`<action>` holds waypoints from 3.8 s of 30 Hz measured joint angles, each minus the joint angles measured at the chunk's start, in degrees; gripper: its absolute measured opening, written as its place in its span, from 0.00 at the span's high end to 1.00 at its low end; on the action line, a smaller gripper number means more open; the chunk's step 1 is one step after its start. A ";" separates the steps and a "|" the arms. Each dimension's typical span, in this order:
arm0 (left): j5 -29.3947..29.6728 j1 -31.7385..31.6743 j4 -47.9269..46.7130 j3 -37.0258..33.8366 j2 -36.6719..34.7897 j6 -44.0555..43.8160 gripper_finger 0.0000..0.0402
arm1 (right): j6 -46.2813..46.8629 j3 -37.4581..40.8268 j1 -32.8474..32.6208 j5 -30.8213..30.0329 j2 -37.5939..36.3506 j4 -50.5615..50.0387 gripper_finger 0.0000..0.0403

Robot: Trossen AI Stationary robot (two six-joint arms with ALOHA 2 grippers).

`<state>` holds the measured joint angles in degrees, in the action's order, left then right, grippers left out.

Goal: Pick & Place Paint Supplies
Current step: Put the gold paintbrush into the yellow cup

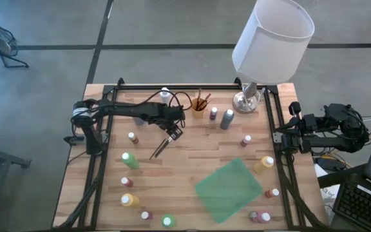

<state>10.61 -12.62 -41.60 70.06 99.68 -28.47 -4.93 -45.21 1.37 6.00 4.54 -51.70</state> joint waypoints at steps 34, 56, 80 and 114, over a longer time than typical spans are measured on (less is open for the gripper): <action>-3.32 0.02 1.09 -0.98 7.54 -0.94 0.60 | 0.00 0.00 0.02 0.00 0.01 0.00 0.98; -3.21 0.04 3.10 -1.92 7.54 0.37 0.98 | -0.01 0.00 0.01 0.00 0.02 0.00 0.98; -3.66 -0.02 -0.07 -2.08 -0.48 3.51 0.99 | 0.00 0.00 0.02 0.00 0.01 0.00 0.98; -9.86 0.09 33.01 5.14 -7.58 19.80 0.99 | -0.02 0.00 0.01 0.00 0.02 0.00 0.98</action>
<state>0.74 -12.53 -8.59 75.20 92.09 -8.67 -4.95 -45.21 1.38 6.00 4.55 -51.70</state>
